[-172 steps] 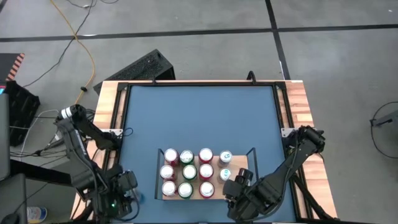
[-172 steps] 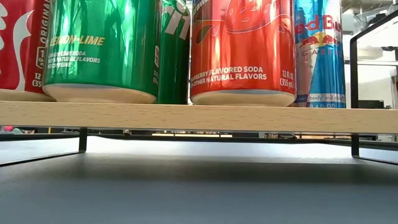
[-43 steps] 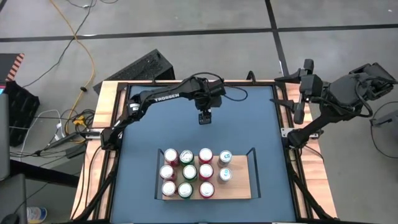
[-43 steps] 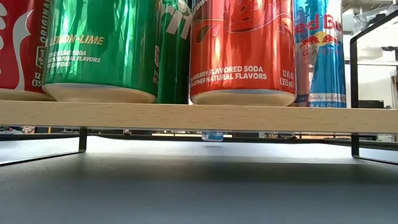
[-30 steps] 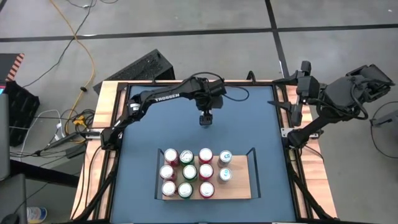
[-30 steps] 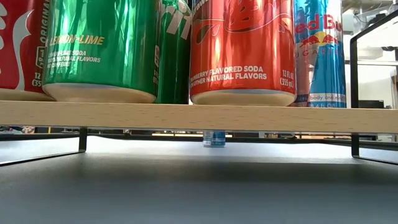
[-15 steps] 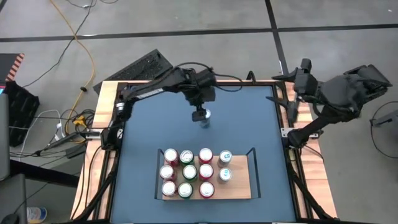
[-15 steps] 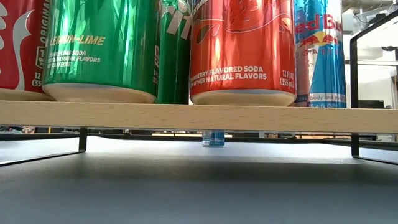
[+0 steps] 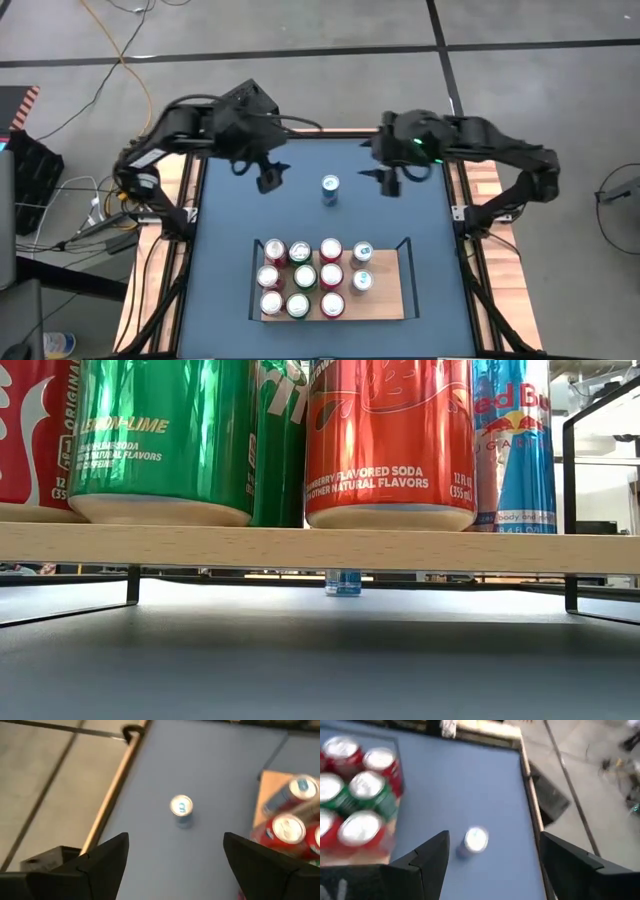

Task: Place canned beverage on shelf
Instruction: Put the blue soda can on the shelf aligned with the other blue soda can

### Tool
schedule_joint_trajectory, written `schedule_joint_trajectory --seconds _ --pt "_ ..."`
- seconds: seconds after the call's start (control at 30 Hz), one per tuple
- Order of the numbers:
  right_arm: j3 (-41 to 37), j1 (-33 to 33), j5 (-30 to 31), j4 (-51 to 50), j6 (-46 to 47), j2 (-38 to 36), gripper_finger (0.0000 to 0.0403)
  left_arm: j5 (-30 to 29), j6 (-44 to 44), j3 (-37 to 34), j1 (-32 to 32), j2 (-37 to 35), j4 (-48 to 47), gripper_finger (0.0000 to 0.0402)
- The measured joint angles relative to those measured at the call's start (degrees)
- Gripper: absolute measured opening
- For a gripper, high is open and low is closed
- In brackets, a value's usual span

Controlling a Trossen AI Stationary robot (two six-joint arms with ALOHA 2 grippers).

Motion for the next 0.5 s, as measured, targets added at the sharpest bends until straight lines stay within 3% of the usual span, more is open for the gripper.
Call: schedule_joint_trajectory --seconds 0.33,0.5 --pt "-2.6 -6.28 -9.33 6.47 -6.16 14.0 0.0295 -6.25 -12.12 -0.04 -6.03 -5.26 -5.03 0.0311" --pt "-2.6 -6.9 -9.76 5.85 -8.2 20.3 0.0295 -8.06 -14.78 -0.54 -8.09 -5.28 -7.51 0.0311"
